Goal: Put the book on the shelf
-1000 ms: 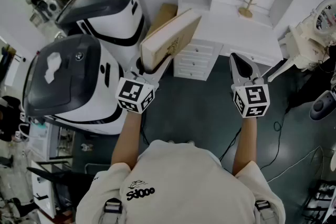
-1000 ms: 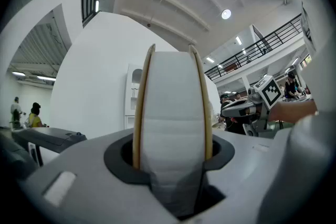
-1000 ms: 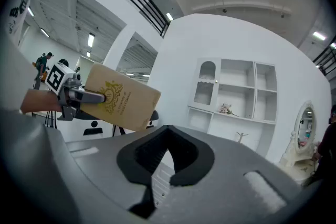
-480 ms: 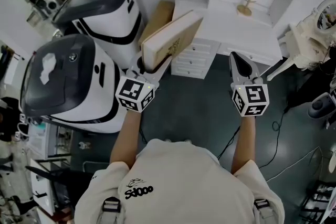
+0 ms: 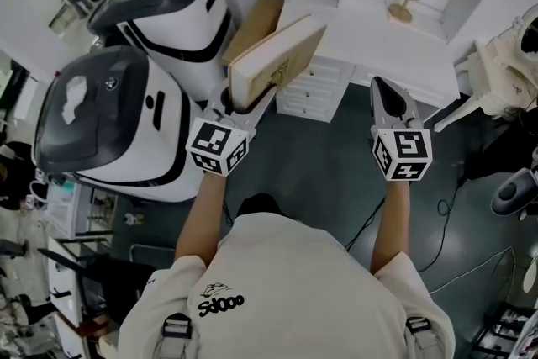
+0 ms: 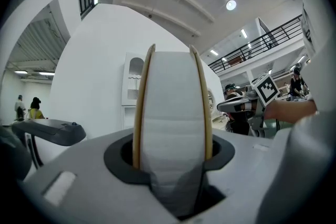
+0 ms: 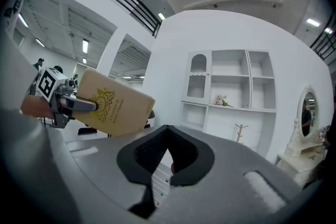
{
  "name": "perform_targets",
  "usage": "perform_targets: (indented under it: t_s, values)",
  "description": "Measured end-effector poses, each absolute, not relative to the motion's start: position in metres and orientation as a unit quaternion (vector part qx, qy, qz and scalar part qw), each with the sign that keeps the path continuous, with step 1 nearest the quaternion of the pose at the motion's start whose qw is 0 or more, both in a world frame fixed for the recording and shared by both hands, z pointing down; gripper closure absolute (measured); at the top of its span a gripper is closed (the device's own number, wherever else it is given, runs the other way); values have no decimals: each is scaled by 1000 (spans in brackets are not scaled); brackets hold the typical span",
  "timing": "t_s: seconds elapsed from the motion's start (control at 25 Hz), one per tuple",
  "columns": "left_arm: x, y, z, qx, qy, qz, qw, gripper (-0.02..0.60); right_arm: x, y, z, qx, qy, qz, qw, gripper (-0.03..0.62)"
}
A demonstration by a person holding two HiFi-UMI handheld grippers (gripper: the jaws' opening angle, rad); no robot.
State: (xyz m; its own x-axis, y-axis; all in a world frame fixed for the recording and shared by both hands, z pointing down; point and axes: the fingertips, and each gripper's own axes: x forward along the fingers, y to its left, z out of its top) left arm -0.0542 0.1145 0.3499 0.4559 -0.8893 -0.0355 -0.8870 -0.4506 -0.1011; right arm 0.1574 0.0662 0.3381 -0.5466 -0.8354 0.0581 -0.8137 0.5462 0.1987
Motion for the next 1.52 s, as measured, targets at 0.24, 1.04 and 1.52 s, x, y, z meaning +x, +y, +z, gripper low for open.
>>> perform_targets:
  t_s: [0.24,1.04,1.52]
  values:
    - [-53,94,360,-847,529,-22,43,339,152,43,346,453,-886,-72,72,594]
    - [-110,-136,352,-865,501,15,26,339,96,-161,335,465,-878,-61,94,594]
    - [-154,-243,352,-873,487,10,32,339,48,-261,339,469,-878,-34,87,594]
